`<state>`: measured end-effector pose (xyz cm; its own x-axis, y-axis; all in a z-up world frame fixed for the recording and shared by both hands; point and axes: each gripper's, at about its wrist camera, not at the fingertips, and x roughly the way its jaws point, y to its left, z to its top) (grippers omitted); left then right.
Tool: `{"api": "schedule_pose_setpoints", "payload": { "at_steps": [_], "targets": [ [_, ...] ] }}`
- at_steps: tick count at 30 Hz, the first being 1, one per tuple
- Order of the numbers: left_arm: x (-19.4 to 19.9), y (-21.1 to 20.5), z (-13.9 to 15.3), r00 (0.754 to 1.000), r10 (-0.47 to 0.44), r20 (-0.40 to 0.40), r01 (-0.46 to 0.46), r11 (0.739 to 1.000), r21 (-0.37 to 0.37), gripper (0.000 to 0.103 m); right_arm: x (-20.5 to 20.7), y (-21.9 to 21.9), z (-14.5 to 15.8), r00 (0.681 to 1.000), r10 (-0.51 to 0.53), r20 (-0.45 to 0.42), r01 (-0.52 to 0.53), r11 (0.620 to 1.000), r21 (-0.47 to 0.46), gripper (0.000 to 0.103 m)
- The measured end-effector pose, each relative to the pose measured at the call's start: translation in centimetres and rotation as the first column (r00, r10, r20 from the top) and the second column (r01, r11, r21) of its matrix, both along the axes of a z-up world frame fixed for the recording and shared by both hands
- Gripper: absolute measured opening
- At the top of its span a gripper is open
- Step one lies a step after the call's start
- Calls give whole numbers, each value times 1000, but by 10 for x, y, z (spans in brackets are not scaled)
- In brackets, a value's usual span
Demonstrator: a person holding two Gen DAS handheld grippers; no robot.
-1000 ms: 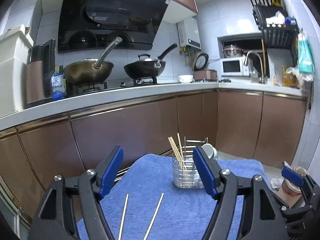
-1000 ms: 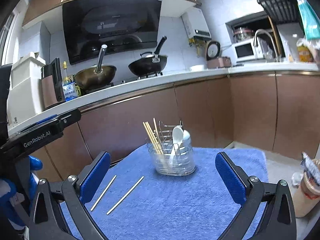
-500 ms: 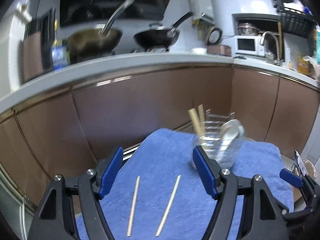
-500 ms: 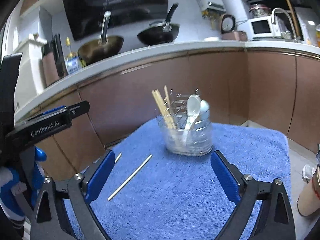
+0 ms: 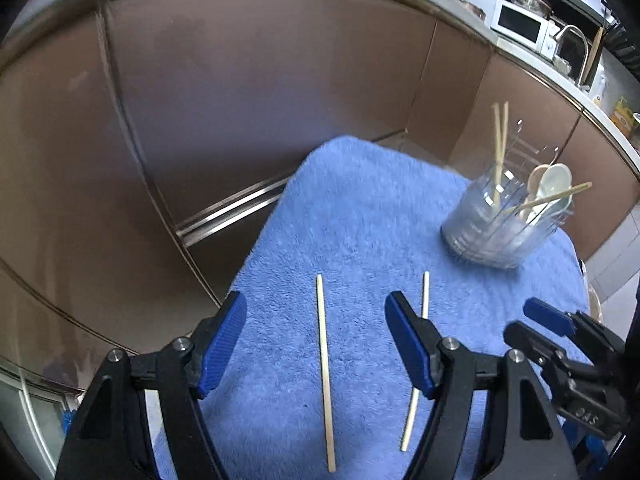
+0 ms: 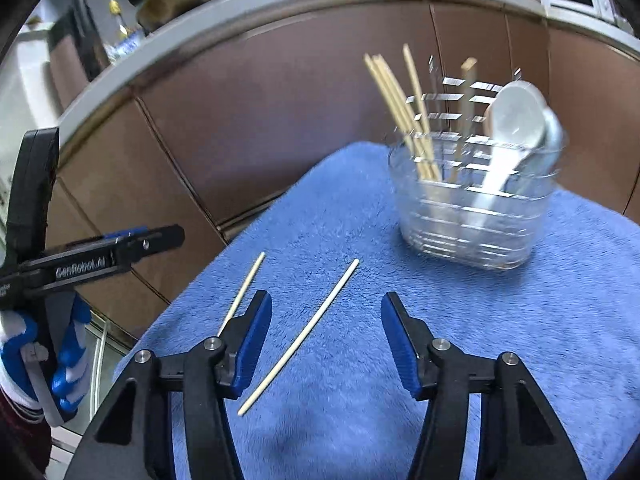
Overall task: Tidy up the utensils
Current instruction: 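Grasp a chopstick with the left tool while the right tool grasps the last chopstick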
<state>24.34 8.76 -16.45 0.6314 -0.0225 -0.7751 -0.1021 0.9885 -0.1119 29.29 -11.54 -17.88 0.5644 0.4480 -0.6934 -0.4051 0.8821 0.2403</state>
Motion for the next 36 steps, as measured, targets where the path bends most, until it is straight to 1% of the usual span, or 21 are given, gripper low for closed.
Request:
{"api": "schedule_pose_setpoints", "payload": {
  "at_steps": [3, 7, 9, 11, 13, 15, 17, 19, 21, 24, 27, 32, 34, 36],
  "targets": [
    [14, 3, -13, 999, -26, -21, 26, 1000, -14, 70, 15, 13, -12, 999, -10, -35, 9, 999, -35, 55],
    [31, 6, -34, 996, -50, -71, 47, 998, -41, 70, 32, 29, -28, 997, -15, -82, 8, 996, -83, 52],
    [39, 8, -43, 993, -62, -104, 57, 997, -57, 70, 39, 36, -37, 994, -19, -105, 8, 995, -103, 49],
    [50, 10, -52, 987, -72, -141, 61, 995, -81, 69, 48, 44, -46, 991, -25, -132, 7, 991, -132, 41],
    [59, 11, -59, 981, -86, -173, 70, 993, -96, 69, 58, 45, -52, 988, -31, -154, 8, 989, -146, 36],
    [67, 11, -64, 974, -98, -204, 76, 991, -110, 67, 66, 48, -57, 983, -37, -178, 8, 987, -159, 34],
    [74, 11, -68, 965, -110, -237, 82, 989, -124, 62, 74, 51, -61, 978, -46, -204, 11, 985, -170, 30],
    [81, 10, -75, 953, -118, -278, 83, 987, -136, 49, 80, 54, -66, 972, -48, -232, 6, 984, -176, 28],
    [85, 8, -81, 942, -130, -309, 87, 985, -151, 43, 83, 57, -69, 967, -47, -251, -1, 982, -189, 23],
    [89, 4, -88, 927, -142, -347, 91, 983, -160, 37, 86, 62, -68, 965, -39, -260, -22, 974, -226, 22],
    [90, 0, -87, 922, -143, -360, 98, 985, -140, 35, 88, 68, -68, 961, -24, -275, -48, 966, -253, 19],
    [97, -4, -88, 910, -154, -384, 114, 985, -127, 22, 92, 79, -68, 958, 19, -287, -113, 943, -314, 16],
    [98, -3, -88, 909, -155, -386, 120, 986, -114, 16, 93, 80, -67, 956, 44, -290, -144, 932, -333, 16],
    [99, -2, -88, 909, -156, -386, 122, 986, -112, 13, 100, 78, -71, 955, 59, -292, -162, 926, -341, 15]
  ]
}}
